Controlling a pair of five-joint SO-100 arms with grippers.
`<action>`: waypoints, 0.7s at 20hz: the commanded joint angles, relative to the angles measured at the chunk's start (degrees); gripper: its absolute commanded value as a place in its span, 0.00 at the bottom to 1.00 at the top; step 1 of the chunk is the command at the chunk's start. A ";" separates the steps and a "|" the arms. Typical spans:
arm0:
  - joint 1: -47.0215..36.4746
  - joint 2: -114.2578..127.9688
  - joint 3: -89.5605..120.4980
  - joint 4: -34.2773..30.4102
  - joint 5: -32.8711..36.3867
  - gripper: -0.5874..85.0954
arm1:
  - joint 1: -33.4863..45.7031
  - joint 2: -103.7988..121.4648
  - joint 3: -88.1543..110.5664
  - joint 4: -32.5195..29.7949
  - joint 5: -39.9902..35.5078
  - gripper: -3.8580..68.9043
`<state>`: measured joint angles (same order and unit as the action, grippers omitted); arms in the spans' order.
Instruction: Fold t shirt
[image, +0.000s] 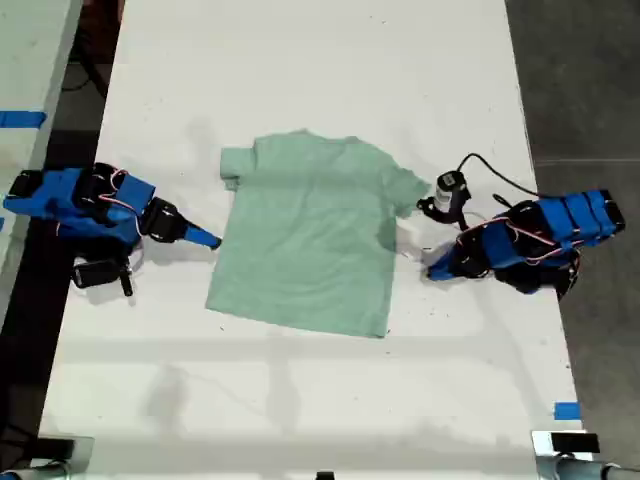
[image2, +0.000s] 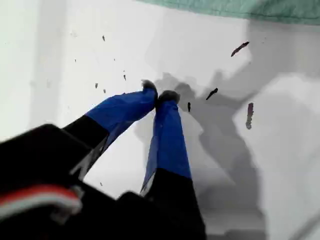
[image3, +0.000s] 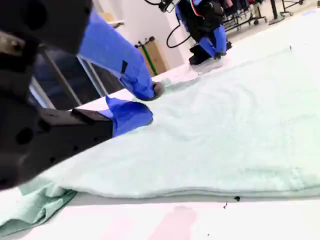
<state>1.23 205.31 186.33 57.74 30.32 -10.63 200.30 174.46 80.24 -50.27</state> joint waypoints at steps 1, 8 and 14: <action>6.24 0.26 2.29 0.09 0.35 0.04 | 0.09 0.53 2.55 -1.32 -0.09 0.09; 6.59 0.26 2.29 0.09 0.09 0.03 | 0.09 0.53 2.55 -1.32 -0.18 0.09; -9.84 -0.26 2.29 0.18 -15.12 0.07 | 4.22 0.53 2.55 -1.32 1.58 0.09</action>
<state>-8.35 205.31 186.33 57.74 27.69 -7.29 200.30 174.46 80.24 -49.75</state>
